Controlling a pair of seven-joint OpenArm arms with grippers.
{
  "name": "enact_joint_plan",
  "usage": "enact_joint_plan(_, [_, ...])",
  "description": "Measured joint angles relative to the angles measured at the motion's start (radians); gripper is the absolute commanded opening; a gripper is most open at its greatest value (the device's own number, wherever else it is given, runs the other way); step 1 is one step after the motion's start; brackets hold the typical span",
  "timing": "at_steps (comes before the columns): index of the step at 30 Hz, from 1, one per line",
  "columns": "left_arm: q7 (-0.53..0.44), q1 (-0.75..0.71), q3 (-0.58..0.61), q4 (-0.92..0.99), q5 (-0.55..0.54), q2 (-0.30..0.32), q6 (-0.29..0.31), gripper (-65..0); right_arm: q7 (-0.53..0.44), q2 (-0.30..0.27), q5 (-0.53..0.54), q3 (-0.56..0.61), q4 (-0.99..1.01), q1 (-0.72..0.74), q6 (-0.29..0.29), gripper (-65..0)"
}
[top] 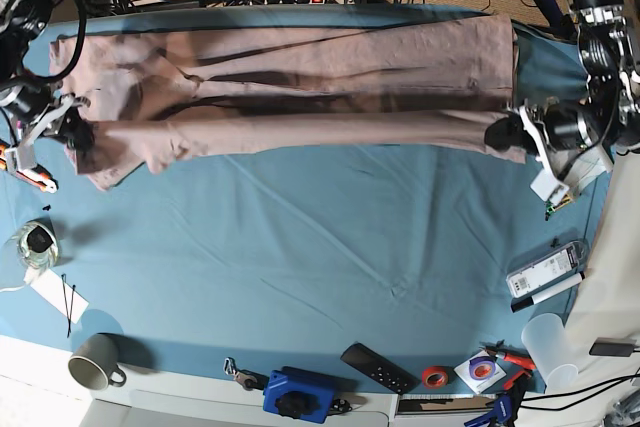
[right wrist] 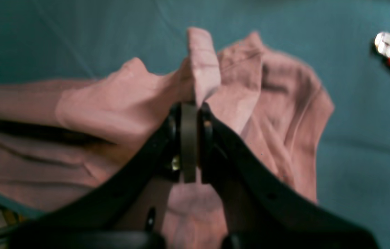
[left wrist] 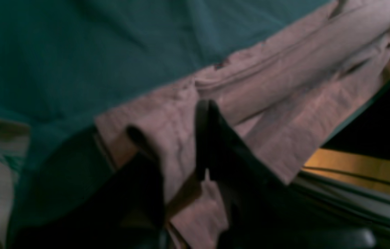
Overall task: Fold the T-shirt properly
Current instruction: 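Lift the hem with both grippers and fold it toward the collar, then lay the folded strip flat and open both grippers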
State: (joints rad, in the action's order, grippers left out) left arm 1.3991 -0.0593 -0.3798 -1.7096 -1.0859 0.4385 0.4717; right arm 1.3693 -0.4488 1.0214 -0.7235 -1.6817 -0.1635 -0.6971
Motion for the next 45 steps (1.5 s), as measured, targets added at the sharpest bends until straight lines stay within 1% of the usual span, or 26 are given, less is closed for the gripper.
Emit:
enact_joint_plan(4, [-0.001, -0.041, 0.000, -0.027, 0.000, 0.000, 0.000, -65.0, 0.000, 0.000, -0.001, 0.000, -0.003, -0.056, 0.000, -65.0])
enact_joint_plan(9, [-0.004, -0.047, 0.000, -0.027, 0.002, 0.000, 0.000, -65.0, 0.001, 0.004, -0.002, -0.004, -0.003, -0.118, 0.000, -65.0])
enact_joint_plan(15, [-0.003, -0.049, 0.000, -0.027, 0.003, 0.000, 0.000, -65.0, 0.003, 0.078, -0.002, -0.047, -0.003, -0.150, 0.000, -65.0])
enact_joint_plan(18, [-0.004, -0.061, 0.000, -0.027, 0.004, -0.002, 0.000, -65.0, 0.014, 0.093, -0.002, -0.049, -0.003, -0.150, 0.000, -65.0])
enact_joint_plan(21, [-0.003, -0.078, 0.000, -0.027, 0.008, -0.009, 0.000, -65.0, 0.034, 0.095, -0.002, -0.049, -0.003, -0.150, 0.000, -65.0])
enact_joint_plan(25, [-0.003, -0.090, 0.000, -0.027, 0.020, -0.009, 0.000, -65.0, 0.033, 0.095, -0.001, -0.062, -0.003, -0.150, 0.000, -65.0])
enact_joint_plan(28, [-0.004, -0.097, 0.000, -0.027, 0.046, -0.009, 0.000, -65.0, 0.033, 0.098, 0.001, -0.089, -0.003, -0.150, 0.000, -65.0])
enact_joint_plan(33, [-0.004, -0.125, 0.000, -0.027, 0.045, -0.009, 0.000, -65.0, 0.041, 0.098, 0.014, -0.148, -0.003, -0.151, 0.000, -65.0])
enact_joint_plan(38, [-0.005, -0.146, 0.000, -0.027, 0.047, -0.009, 0.001, -65.0, 0.044, 0.098, 0.014, -0.156, -0.003, -0.152, 0.000, -65.0])
enact_joint_plan(39, [-0.004, -0.150, 0.000, -0.027, 0.049, -0.009, 0.023, -65.0, 0.044, 0.098, 0.014, -0.156, -0.003, -0.152, 0.000, -65.0])
enact_joint_plan(40, [-0.004, -0.152, 0.000, -0.027, 0.049, -0.009, 0.036, -59.9, 0.044, 0.098, 0.013, -0.156, -0.003, -0.153, 0.000, -65.0])
enact_joint_plan(41, [-0.004, -0.153, 0.000, -0.027, 0.049, -0.009, 0.046, -52.8, 0.044, 0.098, 0.013, -0.156, -0.003, -0.153, 0.000, -60.7])
enact_joint_plan(43, [-0.003, -0.153, 0.000, -0.027, 0.062, -0.009, 0.045, -38.1, 0.043, 0.098, 0.011, -0.156, -0.003, -0.152, 0.000, -51.3])
enact_joint_plan(44, [-0.003, -0.153, 0.000, -0.027, 0.064, -0.009, 0.045, -33.2, 0.044, 0.098, 0.008, -0.158, -0.003, -0.153, 0.000, -48.3])
enact_joint_plan(45, [-0.004, -0.153, 0.000, -0.027, 0.064, -0.009, 0.043, -30.3, 0.044, 0.098, 0.009, -0.158, -0.003, -0.153, 0.000, -46.8])
